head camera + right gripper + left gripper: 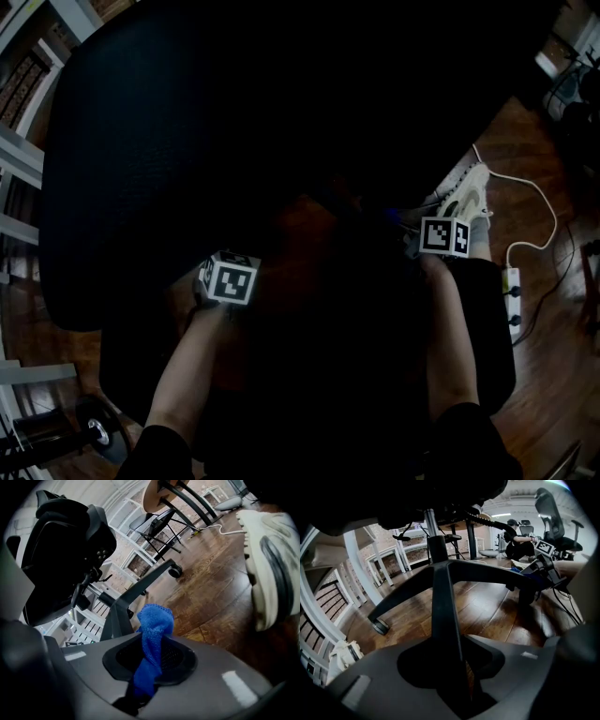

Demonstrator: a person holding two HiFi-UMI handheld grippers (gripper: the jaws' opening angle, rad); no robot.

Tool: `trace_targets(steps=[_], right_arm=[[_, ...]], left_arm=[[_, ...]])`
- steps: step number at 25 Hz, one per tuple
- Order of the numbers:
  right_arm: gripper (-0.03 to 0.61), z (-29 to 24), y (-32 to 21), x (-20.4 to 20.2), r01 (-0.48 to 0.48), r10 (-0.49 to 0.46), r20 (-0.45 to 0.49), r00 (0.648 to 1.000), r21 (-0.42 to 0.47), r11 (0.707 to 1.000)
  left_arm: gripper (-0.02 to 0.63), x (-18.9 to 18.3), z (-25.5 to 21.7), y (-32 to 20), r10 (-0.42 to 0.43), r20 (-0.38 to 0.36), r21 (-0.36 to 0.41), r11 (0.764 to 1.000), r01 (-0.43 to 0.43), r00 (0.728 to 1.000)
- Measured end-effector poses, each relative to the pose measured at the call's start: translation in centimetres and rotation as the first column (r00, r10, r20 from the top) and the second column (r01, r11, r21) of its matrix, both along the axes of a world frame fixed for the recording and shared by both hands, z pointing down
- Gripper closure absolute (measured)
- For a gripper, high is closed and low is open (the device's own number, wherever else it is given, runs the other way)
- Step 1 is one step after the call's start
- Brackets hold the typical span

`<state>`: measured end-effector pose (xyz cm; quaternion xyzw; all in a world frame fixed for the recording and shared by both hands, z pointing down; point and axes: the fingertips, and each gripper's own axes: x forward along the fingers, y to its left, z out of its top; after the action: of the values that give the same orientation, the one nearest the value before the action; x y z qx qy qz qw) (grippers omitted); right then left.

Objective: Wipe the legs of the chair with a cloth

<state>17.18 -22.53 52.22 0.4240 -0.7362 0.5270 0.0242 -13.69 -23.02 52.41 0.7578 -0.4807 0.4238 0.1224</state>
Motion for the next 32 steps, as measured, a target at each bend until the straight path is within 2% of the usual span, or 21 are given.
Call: trace_targets(steps=[5, 8, 14, 17, 19, 21, 23, 25, 27, 29, 30, 32], right_arm=[[0.503, -0.1, 0.9, 0.5, -0.042, 0.042, 0.004, 0.999, 0.016, 0.999], [0.503, -0.3, 1.5, 0.9, -0.067, 0.067, 0.004, 0.998, 0.002, 0.998], [0.503, -0.1, 2.4, 0.5, -0.137, 0.136, 0.099, 0.986, -0.003, 0.991], [0.503, -0.1, 3.1, 0.3, -0.192, 0.193, 0.096, 0.976, -0.015, 0.981], [0.503, 0.0, 3.5, -0.2, -0.217, 0.219, 0.079, 0.973, -0.024, 0.976], [0.503, 0.0, 3.9, -1.1, -0.221, 0.223, 0.066, 0.973, -0.037, 0.975], [0.503, 0.0, 4.5, -2.1, -0.208, 0.211, 0.060, 0.976, -0.049, 0.977], [0.505, 0.0, 5.0, -3.4, -0.183, 0.184, 0.034, 0.982, -0.052, 0.982], [0.505, 0.1, 5.5, -5.0, -0.150, 0.150, -0.008, 0.989, -0.049, 0.987], [0.505, 0.2, 6.0, -6.9, -0.126, 0.125, -0.025, 0.992, -0.051, 0.991], [0.505, 0.3, 6.2, -7.8, -0.120, 0.119, -0.020, 0.993, -0.053, 0.991], [0.503, 0.3, 6.6, -9.9, -0.109, 0.109, 0.000, 0.994, -0.052, 0.993]], left_arm=[[0.454, 0.7, 0.2, -0.6, 0.045, 0.013, 0.001, 0.999, -0.045, 0.999], [0.454, 1.2, 1.0, -1.0, 0.079, 0.005, -0.030, 0.996, -0.079, 0.997], [0.448, 1.8, 1.0, -3.9, 0.211, 0.021, -0.017, 0.977, -0.211, 0.977], [0.431, 2.0, 0.1, -5.6, 0.265, 0.101, 0.059, 0.961, -0.272, 0.959], [0.406, 1.5, -1.2, -6.1, 0.250, 0.168, 0.134, 0.953, -0.273, 0.954], [0.399, 1.3, -3.2, -5.6, 0.217, 0.176, 0.224, 0.941, -0.254, 0.960], [0.399, 1.8, -5.2, -4.1, 0.199, 0.104, 0.289, 0.931, -0.221, 0.974], [0.399, 3.0, -6.3, -2.1, 0.201, -0.028, 0.290, 0.939, -0.185, 0.979], [0.399, 4.4, -6.6, 0.0, 0.196, -0.184, 0.242, 0.959, -0.149, 0.963], [0.399, 5.8, -6.5, 1.8, 0.178, -0.314, 0.183, 0.975, -0.124, 0.933], [0.397, 6.3, -6.2, 2.6, 0.170, -0.354, 0.156, 0.980, -0.122, 0.920], [0.393, 7.1, -5.6, 4.1, 0.167, -0.380, 0.116, 0.984, -0.133, 0.910]])
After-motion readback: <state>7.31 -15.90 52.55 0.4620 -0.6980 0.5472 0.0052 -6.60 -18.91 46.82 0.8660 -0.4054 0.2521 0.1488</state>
